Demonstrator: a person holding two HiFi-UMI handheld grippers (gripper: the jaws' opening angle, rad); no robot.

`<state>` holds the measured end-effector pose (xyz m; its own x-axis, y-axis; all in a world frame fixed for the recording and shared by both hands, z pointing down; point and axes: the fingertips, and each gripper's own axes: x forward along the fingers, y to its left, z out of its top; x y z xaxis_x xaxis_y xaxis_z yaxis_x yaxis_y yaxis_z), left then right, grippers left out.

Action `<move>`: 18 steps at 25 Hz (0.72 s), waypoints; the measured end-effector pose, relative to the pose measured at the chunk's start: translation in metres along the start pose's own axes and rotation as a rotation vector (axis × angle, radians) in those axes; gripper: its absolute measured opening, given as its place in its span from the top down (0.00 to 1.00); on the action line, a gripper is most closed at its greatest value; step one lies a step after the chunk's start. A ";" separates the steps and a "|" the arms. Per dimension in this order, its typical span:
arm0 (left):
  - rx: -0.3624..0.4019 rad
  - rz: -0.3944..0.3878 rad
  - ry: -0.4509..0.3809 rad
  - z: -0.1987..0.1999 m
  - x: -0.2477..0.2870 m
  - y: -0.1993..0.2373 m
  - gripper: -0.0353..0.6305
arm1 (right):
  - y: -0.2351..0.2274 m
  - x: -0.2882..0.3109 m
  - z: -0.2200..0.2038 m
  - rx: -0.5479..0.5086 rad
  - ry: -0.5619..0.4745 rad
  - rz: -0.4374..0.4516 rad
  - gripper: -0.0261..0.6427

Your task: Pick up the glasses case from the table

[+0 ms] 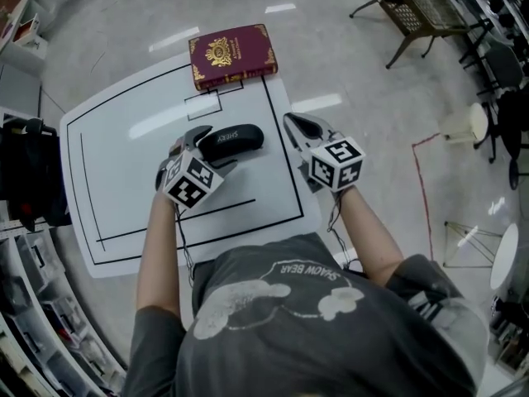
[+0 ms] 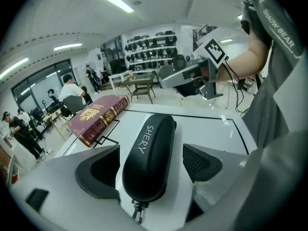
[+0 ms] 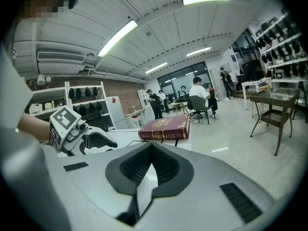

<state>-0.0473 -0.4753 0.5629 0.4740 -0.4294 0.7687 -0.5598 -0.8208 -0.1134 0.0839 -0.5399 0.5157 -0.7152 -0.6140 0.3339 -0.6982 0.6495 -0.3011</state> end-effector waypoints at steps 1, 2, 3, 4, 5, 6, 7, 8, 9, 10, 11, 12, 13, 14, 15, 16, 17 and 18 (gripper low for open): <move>0.014 -0.009 0.022 -0.003 0.005 -0.001 0.35 | 0.000 0.001 -0.003 0.003 0.005 0.001 0.96; 0.024 -0.018 0.041 -0.006 0.010 -0.002 0.35 | 0.000 0.002 -0.005 0.006 0.011 0.002 0.96; 0.032 -0.026 0.054 -0.007 0.014 -0.003 0.35 | -0.001 0.003 -0.008 0.008 0.018 0.003 0.96; 0.037 -0.033 0.060 -0.008 0.017 -0.004 0.35 | -0.001 0.002 -0.010 0.009 0.024 0.002 0.96; 0.040 -0.040 0.062 -0.008 0.020 -0.004 0.35 | -0.002 0.002 -0.011 0.009 0.028 0.001 0.96; 0.041 -0.047 0.061 -0.006 0.023 -0.004 0.35 | -0.004 0.002 -0.012 0.010 0.031 -0.002 0.96; 0.043 -0.051 0.064 -0.006 0.026 -0.004 0.35 | -0.006 0.002 -0.012 0.012 0.032 -0.007 0.96; 0.048 -0.053 0.072 -0.006 0.029 -0.003 0.35 | -0.009 0.002 -0.011 0.013 0.032 -0.012 0.96; 0.054 -0.054 0.083 -0.007 0.032 -0.003 0.35 | -0.011 0.002 -0.011 0.013 0.030 -0.017 0.96; 0.060 -0.053 0.095 -0.008 0.035 -0.002 0.35 | -0.013 0.002 -0.010 0.012 0.029 -0.021 0.96; 0.066 -0.053 0.105 -0.010 0.038 -0.002 0.35 | -0.014 0.002 -0.009 0.011 0.028 -0.024 0.96; 0.070 -0.058 0.111 -0.011 0.039 -0.002 0.36 | -0.015 0.001 -0.008 0.010 0.026 -0.028 0.96; 0.074 -0.065 0.113 -0.011 0.040 -0.002 0.36 | -0.015 0.001 -0.007 0.010 0.024 -0.030 0.96; 0.079 -0.072 0.113 -0.011 0.040 -0.002 0.38 | -0.014 0.000 -0.006 0.010 0.022 -0.032 0.96; 0.084 -0.076 0.113 -0.011 0.039 -0.002 0.40 | -0.013 -0.001 -0.005 0.009 0.021 -0.034 0.96; 0.085 -0.076 0.113 -0.010 0.038 -0.003 0.41 | -0.012 -0.001 -0.004 0.007 0.020 -0.035 0.96; 0.078 -0.074 0.109 -0.010 0.037 -0.003 0.42 | -0.011 -0.002 -0.003 0.004 0.018 -0.036 0.96; 0.060 -0.068 0.097 -0.008 0.036 -0.002 0.42 | -0.010 -0.002 -0.002 0.001 0.016 -0.037 0.96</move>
<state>-0.0347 -0.4859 0.5957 0.4396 -0.3358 0.8331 -0.4856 -0.8691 -0.0941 0.0927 -0.5439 0.5200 -0.6881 -0.6306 0.3590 -0.7244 0.6258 -0.2891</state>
